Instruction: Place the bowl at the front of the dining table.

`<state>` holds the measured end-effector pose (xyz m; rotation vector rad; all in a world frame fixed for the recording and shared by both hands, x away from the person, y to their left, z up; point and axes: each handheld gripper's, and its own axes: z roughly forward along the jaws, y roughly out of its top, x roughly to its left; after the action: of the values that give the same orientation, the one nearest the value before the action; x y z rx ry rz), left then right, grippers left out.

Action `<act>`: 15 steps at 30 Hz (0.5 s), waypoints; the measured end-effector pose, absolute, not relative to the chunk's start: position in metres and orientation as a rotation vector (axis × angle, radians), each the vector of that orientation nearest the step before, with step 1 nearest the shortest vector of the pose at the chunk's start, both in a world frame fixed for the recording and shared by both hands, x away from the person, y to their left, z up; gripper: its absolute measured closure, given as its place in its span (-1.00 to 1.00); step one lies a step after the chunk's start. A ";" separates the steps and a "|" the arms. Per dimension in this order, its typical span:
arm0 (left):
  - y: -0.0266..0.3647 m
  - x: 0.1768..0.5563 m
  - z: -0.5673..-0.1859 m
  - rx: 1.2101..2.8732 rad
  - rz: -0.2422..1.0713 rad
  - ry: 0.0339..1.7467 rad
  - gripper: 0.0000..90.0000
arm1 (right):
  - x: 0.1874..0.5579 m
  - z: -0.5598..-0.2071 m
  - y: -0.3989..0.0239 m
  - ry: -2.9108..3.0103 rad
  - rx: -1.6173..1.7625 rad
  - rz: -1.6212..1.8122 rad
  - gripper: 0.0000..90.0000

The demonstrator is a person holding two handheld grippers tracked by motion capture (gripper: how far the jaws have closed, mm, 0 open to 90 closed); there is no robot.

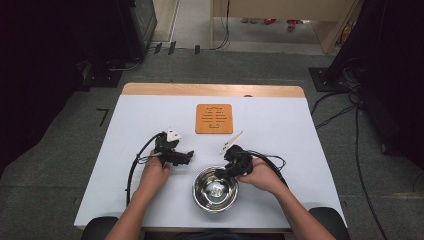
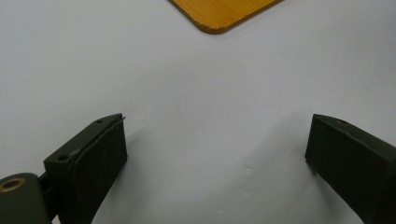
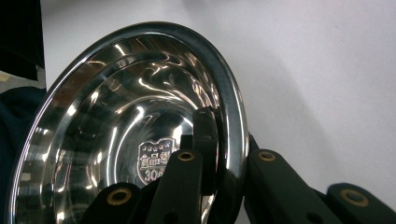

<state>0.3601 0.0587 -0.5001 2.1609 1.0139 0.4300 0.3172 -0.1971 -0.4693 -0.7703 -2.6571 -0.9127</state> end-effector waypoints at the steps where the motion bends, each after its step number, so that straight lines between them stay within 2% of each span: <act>1: 0.059 0.360 -0.500 2.161 0.429 1.014 -0.88 | 0.317 -0.469 -0.197 -2.654 -0.772 -0.912 0.93; 15: 0.059 0.360 -0.500 2.160 0.431 1.014 -0.88 | 0.319 -0.467 -0.199 -2.639 -0.790 -0.932 0.92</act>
<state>0.3601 0.0587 -0.5002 2.1597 1.0144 0.4306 0.3191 -0.1994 -0.4667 -0.7902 -2.6392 -0.9315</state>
